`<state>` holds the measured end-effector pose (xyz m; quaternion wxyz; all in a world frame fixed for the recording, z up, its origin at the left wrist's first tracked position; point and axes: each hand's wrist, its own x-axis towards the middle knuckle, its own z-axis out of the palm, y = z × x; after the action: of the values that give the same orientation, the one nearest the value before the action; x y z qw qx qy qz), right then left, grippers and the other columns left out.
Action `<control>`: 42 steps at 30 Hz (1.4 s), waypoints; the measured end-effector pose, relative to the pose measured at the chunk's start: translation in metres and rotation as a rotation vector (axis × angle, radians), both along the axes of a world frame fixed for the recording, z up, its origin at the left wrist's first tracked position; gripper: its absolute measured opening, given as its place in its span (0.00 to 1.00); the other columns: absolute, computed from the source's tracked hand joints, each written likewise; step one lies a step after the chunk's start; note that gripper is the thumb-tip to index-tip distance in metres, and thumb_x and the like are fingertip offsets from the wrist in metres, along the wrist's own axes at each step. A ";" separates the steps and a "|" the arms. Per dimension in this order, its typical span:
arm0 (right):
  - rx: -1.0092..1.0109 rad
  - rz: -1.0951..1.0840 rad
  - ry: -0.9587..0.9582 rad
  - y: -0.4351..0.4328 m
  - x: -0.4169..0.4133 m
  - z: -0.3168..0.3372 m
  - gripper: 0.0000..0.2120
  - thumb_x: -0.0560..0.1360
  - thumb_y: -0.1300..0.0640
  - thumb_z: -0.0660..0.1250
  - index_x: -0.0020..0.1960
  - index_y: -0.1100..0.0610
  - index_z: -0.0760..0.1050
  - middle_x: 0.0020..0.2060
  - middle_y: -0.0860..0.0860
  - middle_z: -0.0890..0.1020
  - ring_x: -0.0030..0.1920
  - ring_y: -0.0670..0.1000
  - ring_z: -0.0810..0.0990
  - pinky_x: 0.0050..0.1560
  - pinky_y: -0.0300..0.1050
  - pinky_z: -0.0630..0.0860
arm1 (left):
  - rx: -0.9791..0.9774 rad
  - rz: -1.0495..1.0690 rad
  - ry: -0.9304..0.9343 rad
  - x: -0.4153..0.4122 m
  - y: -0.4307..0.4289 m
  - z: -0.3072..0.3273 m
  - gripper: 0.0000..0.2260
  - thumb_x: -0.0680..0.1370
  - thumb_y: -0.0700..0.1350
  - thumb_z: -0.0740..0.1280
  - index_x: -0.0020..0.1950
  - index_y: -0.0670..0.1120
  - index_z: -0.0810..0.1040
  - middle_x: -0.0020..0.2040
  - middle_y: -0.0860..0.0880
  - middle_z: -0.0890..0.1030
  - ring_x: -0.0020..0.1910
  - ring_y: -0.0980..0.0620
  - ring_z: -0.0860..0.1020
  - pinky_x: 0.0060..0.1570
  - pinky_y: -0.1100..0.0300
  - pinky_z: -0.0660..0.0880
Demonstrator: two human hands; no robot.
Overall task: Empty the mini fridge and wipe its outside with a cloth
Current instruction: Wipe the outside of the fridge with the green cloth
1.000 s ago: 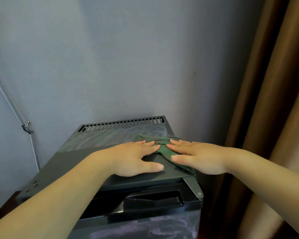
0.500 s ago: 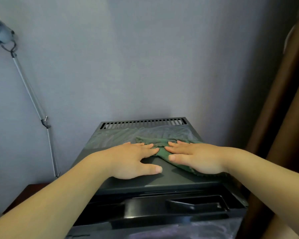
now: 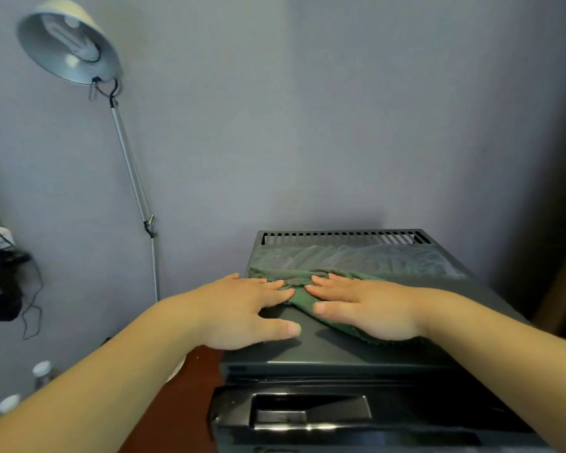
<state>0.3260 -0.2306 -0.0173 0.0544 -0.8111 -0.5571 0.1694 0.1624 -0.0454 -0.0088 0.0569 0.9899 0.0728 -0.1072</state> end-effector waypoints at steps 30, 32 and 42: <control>-0.024 -0.038 -0.003 -0.049 0.039 0.003 0.30 0.80 0.31 0.47 0.80 0.36 0.50 0.79 0.35 0.46 0.79 0.39 0.41 0.80 0.47 0.41 | -0.068 -0.023 0.088 0.050 -0.036 0.009 0.36 0.75 0.74 0.54 0.80 0.64 0.50 0.80 0.65 0.45 0.80 0.61 0.44 0.79 0.51 0.45; -0.025 -0.043 0.001 -0.069 0.054 0.002 0.30 0.79 0.30 0.47 0.80 0.36 0.50 0.79 0.34 0.46 0.79 0.39 0.41 0.80 0.47 0.41 | -0.070 -0.030 0.087 0.066 -0.055 0.008 0.36 0.76 0.74 0.55 0.80 0.64 0.49 0.80 0.66 0.45 0.79 0.61 0.43 0.79 0.51 0.45; -0.014 -0.076 -0.017 -0.155 0.113 -0.002 0.32 0.78 0.28 0.47 0.80 0.35 0.48 0.79 0.35 0.45 0.79 0.39 0.40 0.80 0.48 0.41 | -0.042 -0.057 0.080 0.131 -0.137 0.007 0.36 0.77 0.72 0.55 0.81 0.63 0.48 0.81 0.64 0.45 0.80 0.61 0.44 0.79 0.54 0.44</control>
<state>0.4386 -0.3855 -0.0192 0.0505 -0.8335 -0.5251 0.1641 0.2930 -0.1824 -0.0020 0.0717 0.9851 0.0443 -0.1497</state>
